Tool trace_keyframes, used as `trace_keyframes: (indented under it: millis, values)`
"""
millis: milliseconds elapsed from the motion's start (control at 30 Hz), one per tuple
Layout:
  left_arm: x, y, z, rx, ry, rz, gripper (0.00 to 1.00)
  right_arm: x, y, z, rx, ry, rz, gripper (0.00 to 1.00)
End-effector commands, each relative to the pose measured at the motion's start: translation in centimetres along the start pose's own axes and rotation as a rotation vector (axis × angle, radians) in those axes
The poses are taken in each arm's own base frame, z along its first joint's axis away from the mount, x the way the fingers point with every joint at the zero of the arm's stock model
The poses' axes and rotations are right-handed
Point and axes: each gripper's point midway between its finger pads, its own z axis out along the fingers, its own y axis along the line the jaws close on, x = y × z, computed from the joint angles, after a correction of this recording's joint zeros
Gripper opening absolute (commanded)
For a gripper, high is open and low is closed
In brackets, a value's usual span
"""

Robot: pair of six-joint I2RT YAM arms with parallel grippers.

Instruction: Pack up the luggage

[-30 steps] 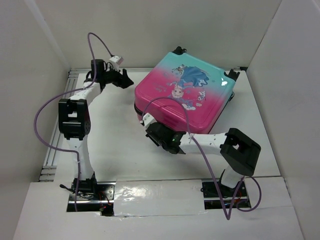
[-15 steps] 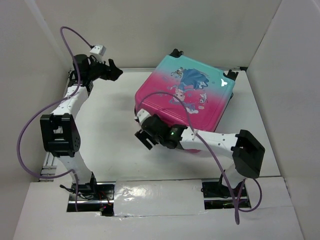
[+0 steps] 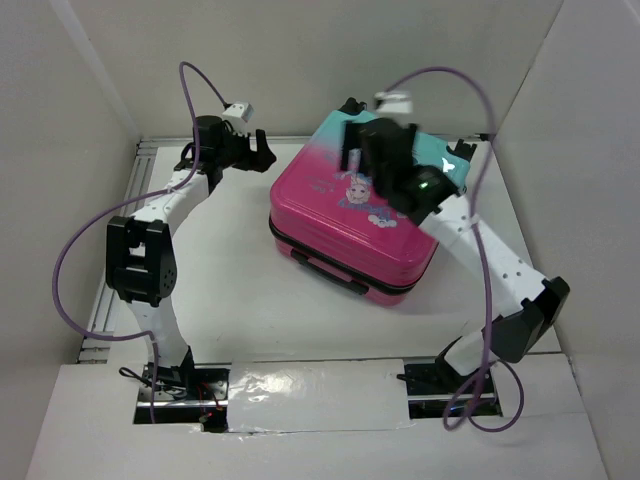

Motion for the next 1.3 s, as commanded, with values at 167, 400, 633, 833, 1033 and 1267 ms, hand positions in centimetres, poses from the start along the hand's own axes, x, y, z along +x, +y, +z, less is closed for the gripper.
trace_keyframes:
  millis: [167,400,633,833,1033,1267]
  values:
    - [1.5,0.2,1.7,-0.021,0.028,-0.002,0.9,6.1,-31.5,-1.6,0.677,0.108,0.516,0.94]
    - [2.1,-0.4,2.7,-0.007,0.052,0.006,0.89,11.5,-34.3,-2.3,0.812,0.199,0.556,0.86]
    - [2.7,-5.7,1.2,0.207,0.021,0.155,0.85,17.2,-34.4,0.7,0.802,0.285,0.564,0.86]
    - [4.5,-12.6,-3.0,0.467,-0.083,0.361,0.85,18.6,-33.6,6.4,0.709,0.347,0.516,0.86]
    - [6.1,-18.7,-5.8,0.639,-0.072,0.43,0.83,16.9,-29.8,12.6,0.598,0.345,0.434,0.87]
    - [8.3,-26.1,-10.8,0.784,-0.106,0.465,0.83,15.6,-23.4,18.3,0.347,0.319,0.344,0.87]
